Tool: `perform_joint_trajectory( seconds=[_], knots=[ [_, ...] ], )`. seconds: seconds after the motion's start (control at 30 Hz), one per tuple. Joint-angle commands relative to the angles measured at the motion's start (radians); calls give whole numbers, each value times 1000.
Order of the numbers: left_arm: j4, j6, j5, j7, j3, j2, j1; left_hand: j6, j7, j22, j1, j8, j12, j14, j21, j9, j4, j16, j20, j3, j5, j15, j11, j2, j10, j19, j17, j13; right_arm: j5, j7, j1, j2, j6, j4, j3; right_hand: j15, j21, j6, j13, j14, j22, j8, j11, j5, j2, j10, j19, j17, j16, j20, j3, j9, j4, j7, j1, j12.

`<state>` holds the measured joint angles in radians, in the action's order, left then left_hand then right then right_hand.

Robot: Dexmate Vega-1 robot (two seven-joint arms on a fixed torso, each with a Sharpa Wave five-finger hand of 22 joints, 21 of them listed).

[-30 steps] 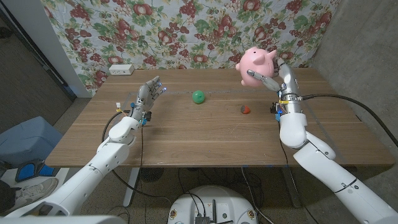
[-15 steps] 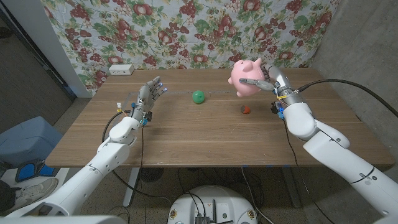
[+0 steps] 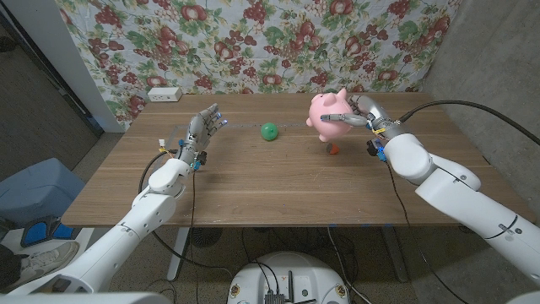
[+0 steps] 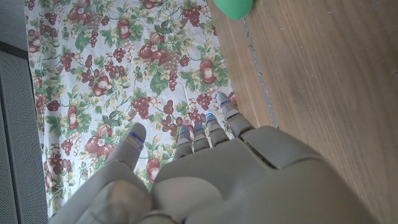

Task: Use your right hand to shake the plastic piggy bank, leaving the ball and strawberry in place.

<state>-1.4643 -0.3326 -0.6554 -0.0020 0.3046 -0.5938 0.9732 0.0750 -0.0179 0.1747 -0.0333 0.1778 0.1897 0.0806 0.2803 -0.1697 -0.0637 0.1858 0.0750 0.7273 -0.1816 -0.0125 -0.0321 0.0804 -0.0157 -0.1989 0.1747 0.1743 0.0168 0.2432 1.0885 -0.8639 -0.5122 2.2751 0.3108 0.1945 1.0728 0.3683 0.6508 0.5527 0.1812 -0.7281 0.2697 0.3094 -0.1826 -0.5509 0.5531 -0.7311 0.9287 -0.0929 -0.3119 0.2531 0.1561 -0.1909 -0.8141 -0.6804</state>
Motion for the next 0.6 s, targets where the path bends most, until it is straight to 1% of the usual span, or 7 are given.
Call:
perform_joint_trajectory(
  seconds=[0.03, 0.23, 0.37, 0.4, 0.6],
  knots=[
    [18, -1, -5, -14, 2, 3, -10, 2, -4, 2, 11, 3, 2, 9, -5, -4, -3, -1, 4, 1, -4, 3, -4, 36, 3, -2, 1, 4, -4, 88, 1, -2, -1, 2, 19, -403, 7, 596, 251, 317, 4, -60, -343, 241, 158, -438, -100, -491, 95, 103, -355, 164, 4, 138, -38, -156],
    [29, -3, -8, -19, 1, 3, -15, 2, -5, 2, 12, 3, 2, 11, -7, -4, -3, 0, 4, 0, -4, 2, -3, 35, 4, -4, 1, 4, 26, 191, 30, 39, 76, -31, 14, -402, 10, 595, 253, 315, 3, -61, -341, 241, 157, -436, -101, -491, 95, 102, -355, 166, 5, 138, -37, -157],
    [38, -5, -10, -25, 1, 5, -22, 1, -5, 2, 12, 3, 2, 9, -8, -4, -3, -1, 4, 0, -4, 2, -5, 35, 3, -4, 1, 4, 64, 274, 45, 80, 140, -64, 15, -404, 10, 595, 252, 316, 3, -61, -344, 243, 157, -438, -103, -490, 94, 103, -356, 165, 5, 138, -37, -158],
    [40, -5, -12, -27, 0, 6, -23, 1, -5, 2, 12, 3, 2, 10, -8, -4, -3, -1, 5, 0, -4, 3, -5, 35, 4, -4, 1, 4, 79, 310, 50, 99, 169, -82, 18, -404, 11, 595, 249, 316, 3, -60, -341, 243, 156, -439, -103, -490, 94, 101, -356, 164, 5, 138, -36, -156],
    [57, -7, -16, -38, 2, 9, -33, 1, -4, 2, 12, 3, 2, 10, -10, -4, -3, -1, 5, 0, -4, 2, -5, 35, 3, -5, 1, 4, 129, 414, 61, 166, 244, -132, 16, -403, 12, 596, 250, 316, 3, -61, -344, 242, 156, -439, -105, -491, 95, 103, -355, 164, 6, 138, -37, -157]
  ],
)
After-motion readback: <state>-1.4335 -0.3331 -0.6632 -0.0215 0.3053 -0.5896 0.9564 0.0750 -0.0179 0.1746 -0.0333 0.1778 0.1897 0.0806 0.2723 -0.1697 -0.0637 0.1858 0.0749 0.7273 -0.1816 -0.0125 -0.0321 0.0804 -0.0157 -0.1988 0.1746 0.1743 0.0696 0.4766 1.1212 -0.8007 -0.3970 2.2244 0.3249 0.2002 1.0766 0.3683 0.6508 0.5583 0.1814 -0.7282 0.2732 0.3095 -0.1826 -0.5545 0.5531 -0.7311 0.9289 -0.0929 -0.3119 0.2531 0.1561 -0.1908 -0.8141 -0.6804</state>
